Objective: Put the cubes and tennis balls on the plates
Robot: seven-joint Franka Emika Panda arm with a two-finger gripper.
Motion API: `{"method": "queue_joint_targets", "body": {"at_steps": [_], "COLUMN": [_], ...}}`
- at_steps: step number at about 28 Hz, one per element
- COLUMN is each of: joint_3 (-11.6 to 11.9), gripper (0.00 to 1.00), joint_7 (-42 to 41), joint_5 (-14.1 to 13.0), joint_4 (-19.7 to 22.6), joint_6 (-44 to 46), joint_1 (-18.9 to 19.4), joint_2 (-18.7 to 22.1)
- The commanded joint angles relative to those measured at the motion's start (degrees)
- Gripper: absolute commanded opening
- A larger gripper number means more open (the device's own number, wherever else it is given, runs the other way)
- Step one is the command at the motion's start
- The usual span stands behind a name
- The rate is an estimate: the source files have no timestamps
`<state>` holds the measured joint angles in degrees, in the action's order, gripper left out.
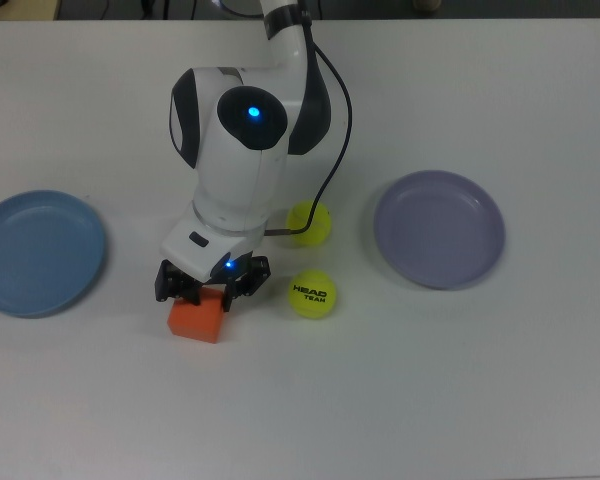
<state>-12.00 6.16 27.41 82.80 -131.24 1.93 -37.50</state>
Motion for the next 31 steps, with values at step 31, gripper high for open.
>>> {"method": "queue_joint_targets", "body": {"at_steps": [31], "joint_3": [3.04], "gripper": [1.0], "joint_7": [3.59], "joint_5": [2.3], "joint_4": [0.79], "joint_6": [0.11], "joint_1": [0.09], "joint_2": [1.38]}}
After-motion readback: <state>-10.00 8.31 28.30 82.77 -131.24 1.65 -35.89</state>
